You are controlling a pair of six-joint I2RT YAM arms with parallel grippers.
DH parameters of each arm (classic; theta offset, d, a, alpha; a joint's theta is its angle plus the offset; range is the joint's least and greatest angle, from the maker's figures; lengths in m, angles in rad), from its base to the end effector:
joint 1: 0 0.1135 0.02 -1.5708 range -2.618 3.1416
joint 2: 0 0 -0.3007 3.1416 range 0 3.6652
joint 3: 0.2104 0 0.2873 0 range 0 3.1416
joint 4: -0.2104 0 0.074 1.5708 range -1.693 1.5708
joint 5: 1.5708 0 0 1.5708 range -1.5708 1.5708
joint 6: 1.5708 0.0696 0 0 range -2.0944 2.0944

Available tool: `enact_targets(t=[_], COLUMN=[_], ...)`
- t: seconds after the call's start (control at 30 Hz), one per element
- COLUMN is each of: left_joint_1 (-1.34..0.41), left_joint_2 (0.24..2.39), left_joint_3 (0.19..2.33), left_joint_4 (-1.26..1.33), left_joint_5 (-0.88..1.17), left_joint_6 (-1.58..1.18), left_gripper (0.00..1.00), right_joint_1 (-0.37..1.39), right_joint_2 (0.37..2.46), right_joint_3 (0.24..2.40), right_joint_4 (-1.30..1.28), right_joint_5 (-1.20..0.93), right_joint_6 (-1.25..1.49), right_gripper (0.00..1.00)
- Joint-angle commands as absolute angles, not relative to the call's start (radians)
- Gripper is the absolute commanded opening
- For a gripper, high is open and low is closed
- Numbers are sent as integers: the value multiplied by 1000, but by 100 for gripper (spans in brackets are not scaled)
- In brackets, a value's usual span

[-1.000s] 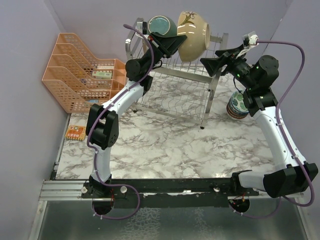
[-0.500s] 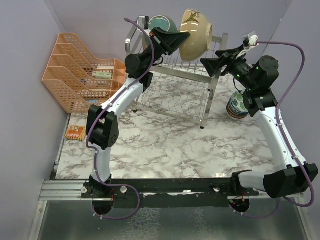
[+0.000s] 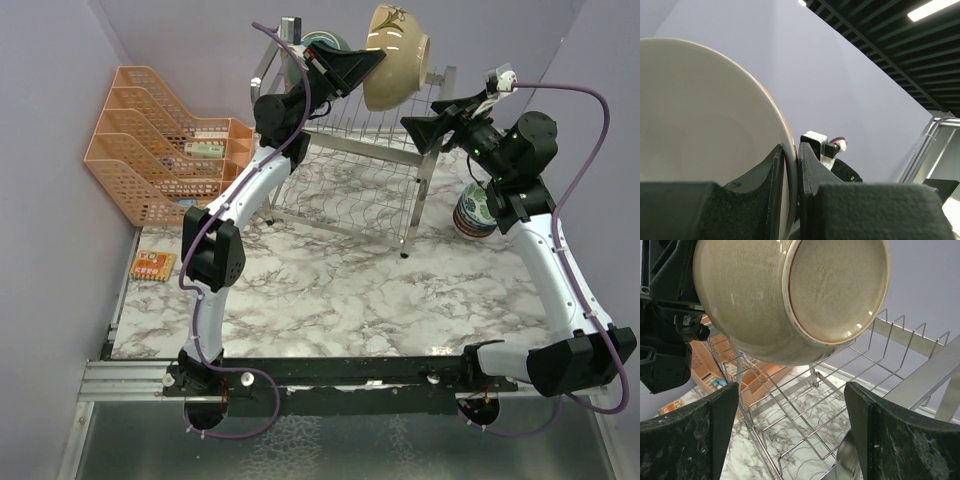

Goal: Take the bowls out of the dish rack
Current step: Place the bowl at the center of the board.

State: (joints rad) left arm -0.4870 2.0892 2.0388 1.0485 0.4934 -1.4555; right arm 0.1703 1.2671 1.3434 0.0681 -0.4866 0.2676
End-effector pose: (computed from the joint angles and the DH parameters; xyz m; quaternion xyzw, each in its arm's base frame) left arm 0.4494 -0.2753 0.5342 0.0798 0.3515 -0.8069 0.4680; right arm 0.3293 0.0897 0.5012 -0.1511 0.6431 0.3133 0.6822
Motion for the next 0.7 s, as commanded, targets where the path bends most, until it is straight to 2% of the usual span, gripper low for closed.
enact_targets(t=[0.0, 0.67], left_joint_1=[-472, -435], left_joint_2=[2046, 1914], left_joint_3=[2189, 2114], left_joint_4=[1199, 1236], left_joint_5=[395, 410], left_joint_6=[-1459, -1491], left_gripper=[0, 0], right_joint_1=[172, 172], right_joint_2=[1266, 1258], right_joint_3=[1341, 1317], right_joint_4=[51, 68], right_joint_5=[-460, -471], right_joint_6=[257, 277], right_gripper=[86, 86])
